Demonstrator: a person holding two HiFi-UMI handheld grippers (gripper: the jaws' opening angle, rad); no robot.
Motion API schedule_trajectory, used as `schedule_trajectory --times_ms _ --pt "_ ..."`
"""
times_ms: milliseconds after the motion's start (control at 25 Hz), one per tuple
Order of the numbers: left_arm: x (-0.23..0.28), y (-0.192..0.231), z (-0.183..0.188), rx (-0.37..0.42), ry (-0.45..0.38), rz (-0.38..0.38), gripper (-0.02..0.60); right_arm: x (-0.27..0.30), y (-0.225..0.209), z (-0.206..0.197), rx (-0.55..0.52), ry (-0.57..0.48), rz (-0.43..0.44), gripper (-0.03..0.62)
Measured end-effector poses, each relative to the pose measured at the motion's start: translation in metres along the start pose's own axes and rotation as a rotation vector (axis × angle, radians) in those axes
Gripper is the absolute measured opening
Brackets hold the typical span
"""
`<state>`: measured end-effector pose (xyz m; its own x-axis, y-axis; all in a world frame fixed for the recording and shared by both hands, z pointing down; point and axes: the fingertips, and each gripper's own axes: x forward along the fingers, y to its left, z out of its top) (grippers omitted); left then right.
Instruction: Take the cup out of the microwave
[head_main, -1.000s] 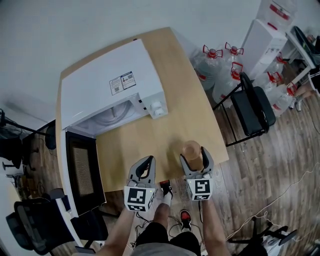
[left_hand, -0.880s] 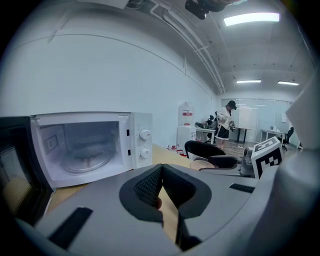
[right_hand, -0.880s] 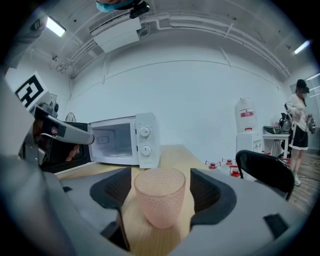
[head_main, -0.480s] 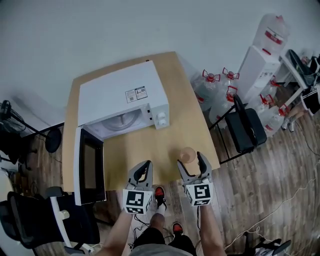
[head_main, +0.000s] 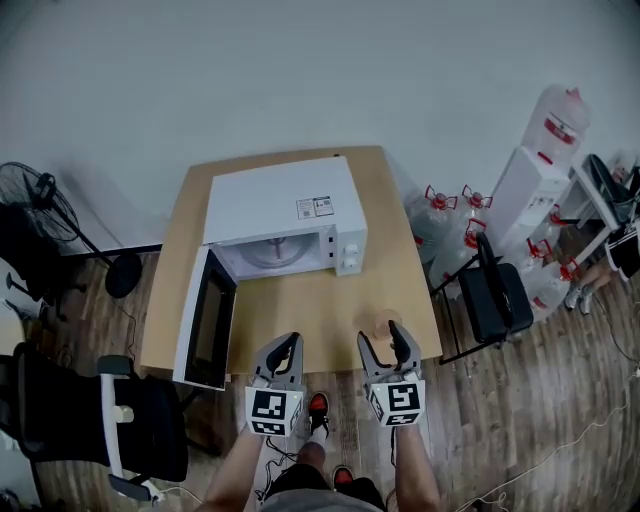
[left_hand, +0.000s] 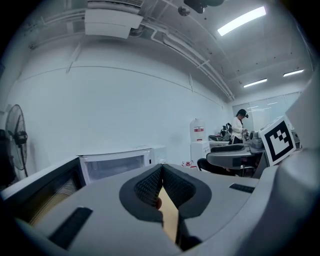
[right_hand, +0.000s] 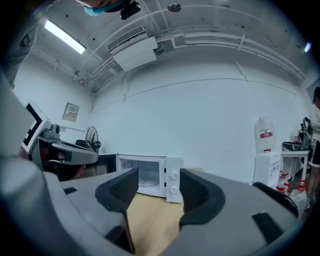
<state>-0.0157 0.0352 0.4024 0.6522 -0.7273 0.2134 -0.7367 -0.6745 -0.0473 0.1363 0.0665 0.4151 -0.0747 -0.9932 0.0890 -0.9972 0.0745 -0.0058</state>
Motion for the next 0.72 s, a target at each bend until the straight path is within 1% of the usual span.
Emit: schedule_trajectory --times_ms 80,240,440,640,720 --pt "-0.015 0.004 0.002 0.0 -0.003 0.023 0.021 -0.005 0.013 0.005 -0.004 -0.003 0.015 0.247" --pt "-0.047 0.008 0.004 -0.002 -0.018 0.058 0.021 -0.02 0.041 0.013 -0.021 -0.008 0.057 0.171" --pt "-0.082 0.01 0.0 -0.001 -0.018 0.1 0.021 -0.035 0.073 0.015 -0.044 -0.007 0.126 0.13" --pt "-0.112 0.01 -0.004 -0.01 -0.015 0.128 0.021 -0.056 0.091 0.016 -0.067 -0.004 0.136 0.061" --pt "-0.123 0.007 -0.007 -0.011 -0.012 0.132 0.021 -0.065 0.096 0.014 -0.071 0.004 0.135 0.045"
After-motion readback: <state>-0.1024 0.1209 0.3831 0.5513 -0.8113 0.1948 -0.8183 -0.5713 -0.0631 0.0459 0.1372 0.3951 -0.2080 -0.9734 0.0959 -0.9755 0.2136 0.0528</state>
